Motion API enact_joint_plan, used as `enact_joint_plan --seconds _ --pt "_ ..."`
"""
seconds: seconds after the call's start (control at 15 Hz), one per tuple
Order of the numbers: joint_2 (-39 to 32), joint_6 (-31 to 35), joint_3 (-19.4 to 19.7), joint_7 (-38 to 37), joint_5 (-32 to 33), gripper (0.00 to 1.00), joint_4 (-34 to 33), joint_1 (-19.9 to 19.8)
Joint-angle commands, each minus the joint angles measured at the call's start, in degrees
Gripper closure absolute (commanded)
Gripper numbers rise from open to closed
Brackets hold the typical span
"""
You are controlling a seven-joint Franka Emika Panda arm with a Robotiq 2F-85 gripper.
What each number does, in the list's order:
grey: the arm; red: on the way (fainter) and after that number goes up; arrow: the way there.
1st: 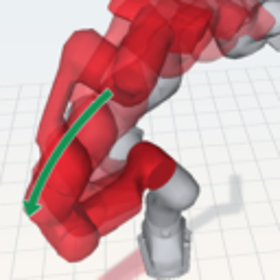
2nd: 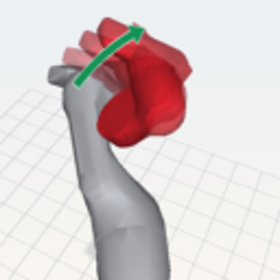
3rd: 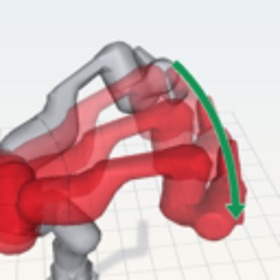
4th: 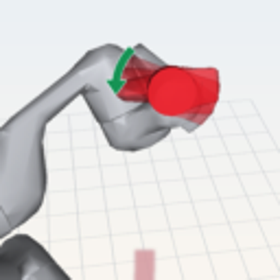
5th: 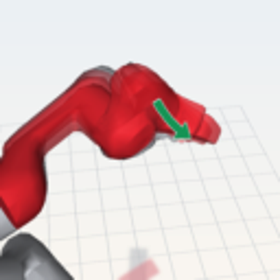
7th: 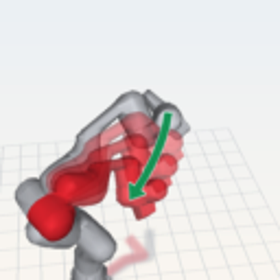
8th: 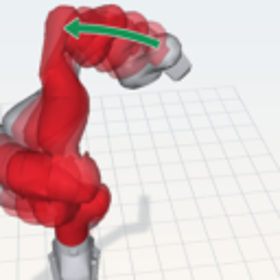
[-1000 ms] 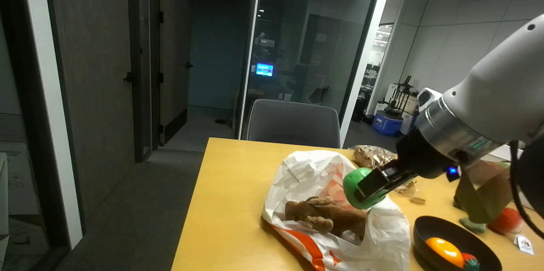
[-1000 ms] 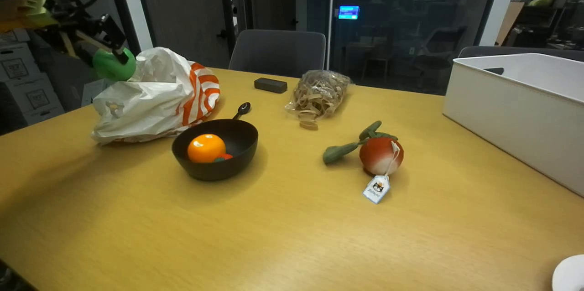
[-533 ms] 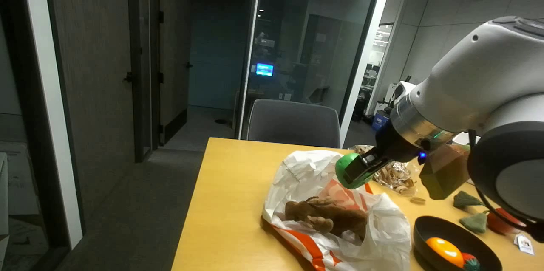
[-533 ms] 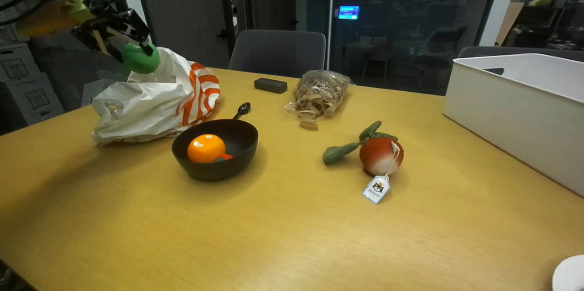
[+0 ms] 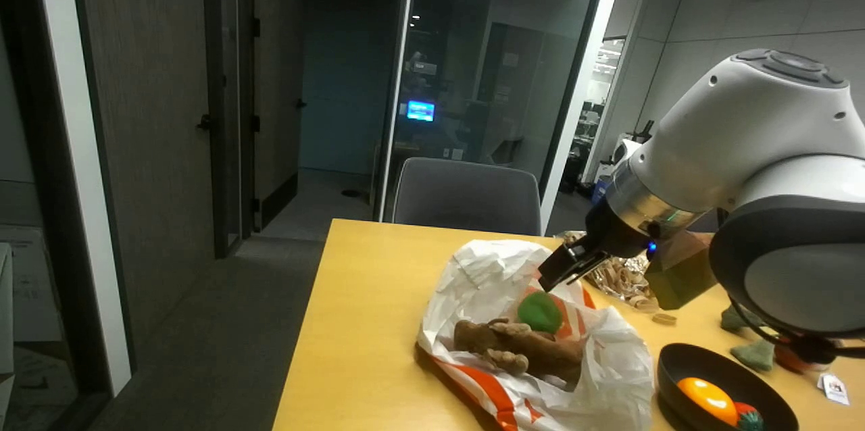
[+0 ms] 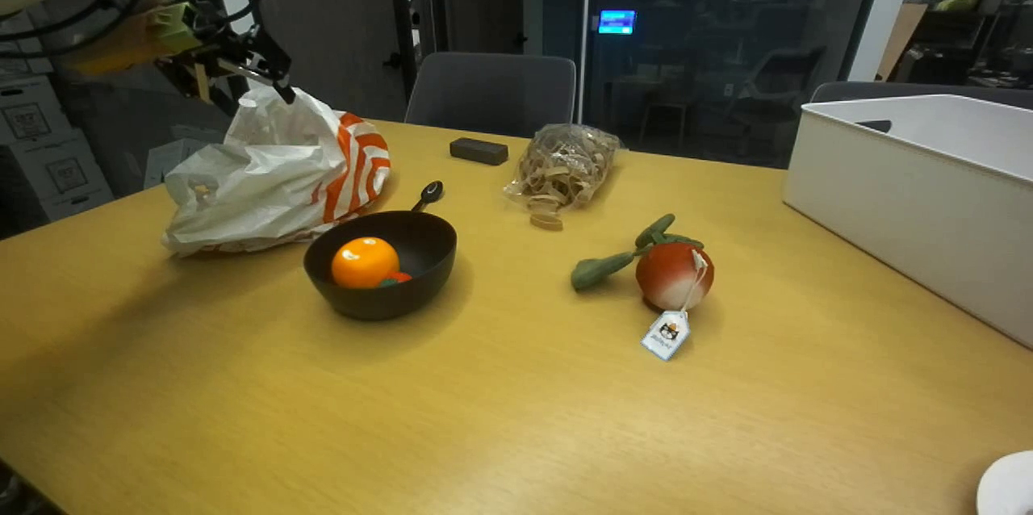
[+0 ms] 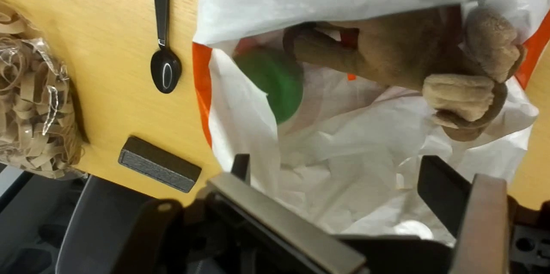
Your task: Move the black bowl closer to the plastic bag and move all the objects in it to the plastic bag
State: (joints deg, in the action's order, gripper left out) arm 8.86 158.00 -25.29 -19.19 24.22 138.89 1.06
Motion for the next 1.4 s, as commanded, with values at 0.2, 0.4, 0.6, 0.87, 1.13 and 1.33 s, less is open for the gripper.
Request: enact_joint_plan --seconds 0.2,0.4,0.6,0.87,1.13,1.33 --pt "2.85 -6.27 7.36 2.40 -7.58 0.00 0.42 1.91" --pt "4.74 -11.90 11.95 1.72 -9.72 0.00 2.13 0.57" --pt "6.06 -16.82 15.95 1.86 -11.72 0.00 4.13 -0.22" --pt "5.32 -14.89 18.63 1.32 -14.36 0.00 7.08 -0.41" --pt "2.55 -11.33 19.18 -2.79 -11.82 0.00 8.03 -2.59" --pt "0.09 -8.90 19.64 -5.19 -11.49 0.00 8.18 -3.93"
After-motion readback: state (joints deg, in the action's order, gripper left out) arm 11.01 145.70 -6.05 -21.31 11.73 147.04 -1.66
